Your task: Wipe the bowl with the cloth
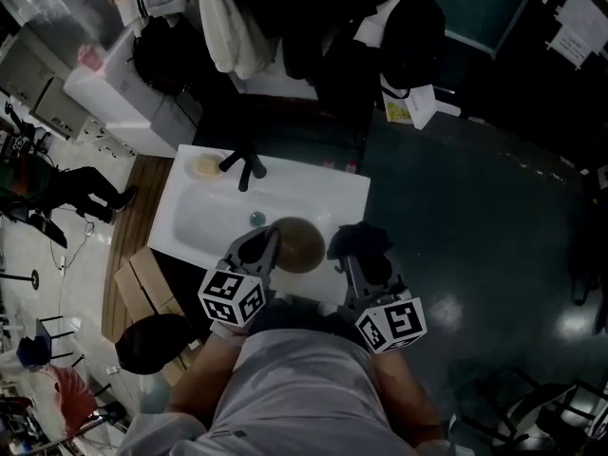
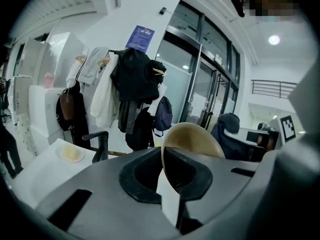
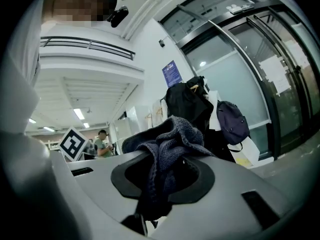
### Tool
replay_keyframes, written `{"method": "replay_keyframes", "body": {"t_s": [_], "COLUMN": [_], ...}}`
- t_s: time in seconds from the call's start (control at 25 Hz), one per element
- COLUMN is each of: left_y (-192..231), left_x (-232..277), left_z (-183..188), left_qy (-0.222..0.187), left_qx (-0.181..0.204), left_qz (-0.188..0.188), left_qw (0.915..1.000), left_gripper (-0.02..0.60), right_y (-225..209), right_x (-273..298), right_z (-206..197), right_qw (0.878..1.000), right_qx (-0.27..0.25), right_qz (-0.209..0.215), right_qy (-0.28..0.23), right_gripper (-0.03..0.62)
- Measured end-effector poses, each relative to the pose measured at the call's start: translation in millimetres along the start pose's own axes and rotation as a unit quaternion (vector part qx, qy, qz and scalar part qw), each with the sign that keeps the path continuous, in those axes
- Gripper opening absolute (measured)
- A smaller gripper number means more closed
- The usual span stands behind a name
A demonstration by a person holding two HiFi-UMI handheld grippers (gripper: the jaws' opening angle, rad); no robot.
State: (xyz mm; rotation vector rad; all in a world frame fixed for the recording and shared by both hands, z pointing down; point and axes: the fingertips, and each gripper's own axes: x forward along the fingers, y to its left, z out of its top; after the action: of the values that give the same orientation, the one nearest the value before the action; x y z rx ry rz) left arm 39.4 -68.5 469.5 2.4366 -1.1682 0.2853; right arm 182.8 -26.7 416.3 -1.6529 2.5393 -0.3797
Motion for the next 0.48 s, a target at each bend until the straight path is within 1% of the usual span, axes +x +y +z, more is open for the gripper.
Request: {"method": "replay_keyframes", "body": {"t_s": [0.28,0.36,0.48], "left_y": [15.0,20.5,24.1], "left_x": [24.5,27.9,31.7], "left_z": [16.2,20.5,27.6], "left_qy": [0.008,0.01,0.01], "left_qx": [0.024,0.028,0.038], "left_qz": [-0.014,-0.016,-0.024], "left_qw": [0.9996,0.9994,0.9989], "left_gripper": [0.021,0.021,0.021], "right_y": [30.9,46.0,63.2], "right_x": [27.6,37.3,53.7], "right_z": [19.4,17.8,9.1], "right_qw": [0.997,0.994,0.985], "right_qx": [-0.069,-0.096,-0.144], "right_qz": [0.022,0.039,0.058], "right_qy": [0.005,0.026,0.07], "right_gripper": [0.081,0.081,0.081]}}
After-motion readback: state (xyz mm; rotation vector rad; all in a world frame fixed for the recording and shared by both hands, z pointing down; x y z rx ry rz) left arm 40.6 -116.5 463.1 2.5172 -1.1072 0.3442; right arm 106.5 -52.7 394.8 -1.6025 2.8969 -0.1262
